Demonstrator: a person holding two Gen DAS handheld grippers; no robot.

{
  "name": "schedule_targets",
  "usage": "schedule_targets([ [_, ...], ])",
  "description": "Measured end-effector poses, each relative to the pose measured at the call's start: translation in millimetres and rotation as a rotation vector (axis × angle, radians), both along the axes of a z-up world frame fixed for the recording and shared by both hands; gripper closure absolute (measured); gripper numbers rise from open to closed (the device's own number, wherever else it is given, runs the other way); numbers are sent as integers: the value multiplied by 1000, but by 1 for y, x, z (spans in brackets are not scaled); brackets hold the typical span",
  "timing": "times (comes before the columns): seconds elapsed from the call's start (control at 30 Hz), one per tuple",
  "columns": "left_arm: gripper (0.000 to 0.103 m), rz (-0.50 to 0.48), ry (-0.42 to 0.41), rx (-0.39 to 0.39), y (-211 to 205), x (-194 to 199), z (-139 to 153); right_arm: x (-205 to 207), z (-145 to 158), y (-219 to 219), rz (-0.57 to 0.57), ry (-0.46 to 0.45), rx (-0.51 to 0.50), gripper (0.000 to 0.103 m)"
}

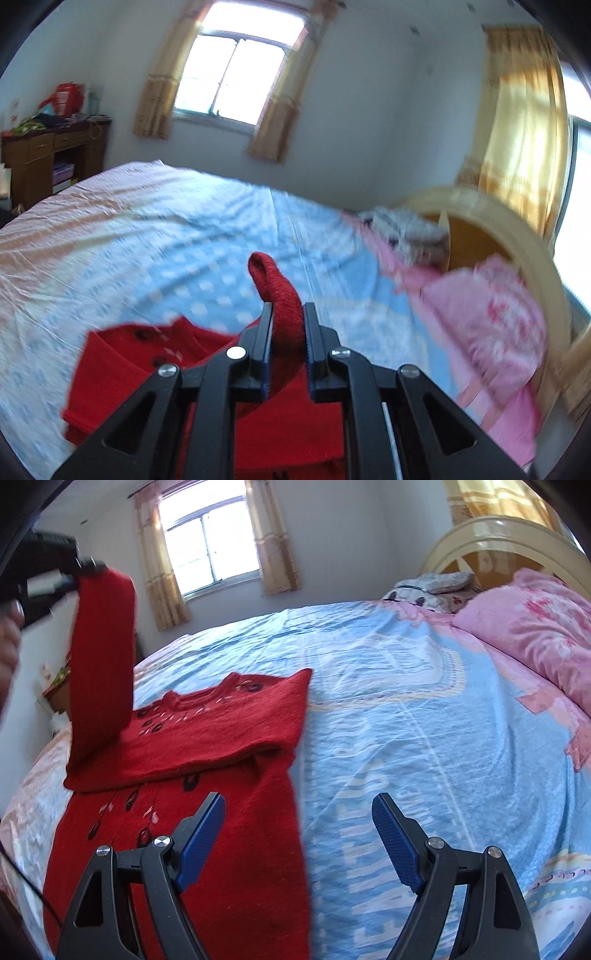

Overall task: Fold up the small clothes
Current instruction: 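Lay the sleeve across the sweater body and open the left gripper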

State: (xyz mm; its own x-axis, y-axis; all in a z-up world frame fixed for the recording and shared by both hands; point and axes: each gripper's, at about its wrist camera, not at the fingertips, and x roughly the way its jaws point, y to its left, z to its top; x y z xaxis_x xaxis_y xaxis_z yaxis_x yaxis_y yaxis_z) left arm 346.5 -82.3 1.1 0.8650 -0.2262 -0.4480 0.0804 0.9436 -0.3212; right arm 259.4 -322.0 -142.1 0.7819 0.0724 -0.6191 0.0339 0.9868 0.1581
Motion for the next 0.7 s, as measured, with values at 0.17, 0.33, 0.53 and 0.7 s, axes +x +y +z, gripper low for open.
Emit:
schedule_targets([
  [0.17, 87, -55, 49, 167, -56, 16, -52, 5, -4, -15, -52, 9, 31, 21],
  [0.33, 75, -101, 139, 236, -71, 18, -82, 8, -6, -19, -62, 15, 16, 21],
  [0.53, 30, -64, 26, 323, -28, -37, -75, 8, -6, -20, -59, 14, 6, 21],
  [0.7, 23, 159, 45, 503, 47, -69, -95, 6, -7, -13, -37, -1, -19, 21],
])
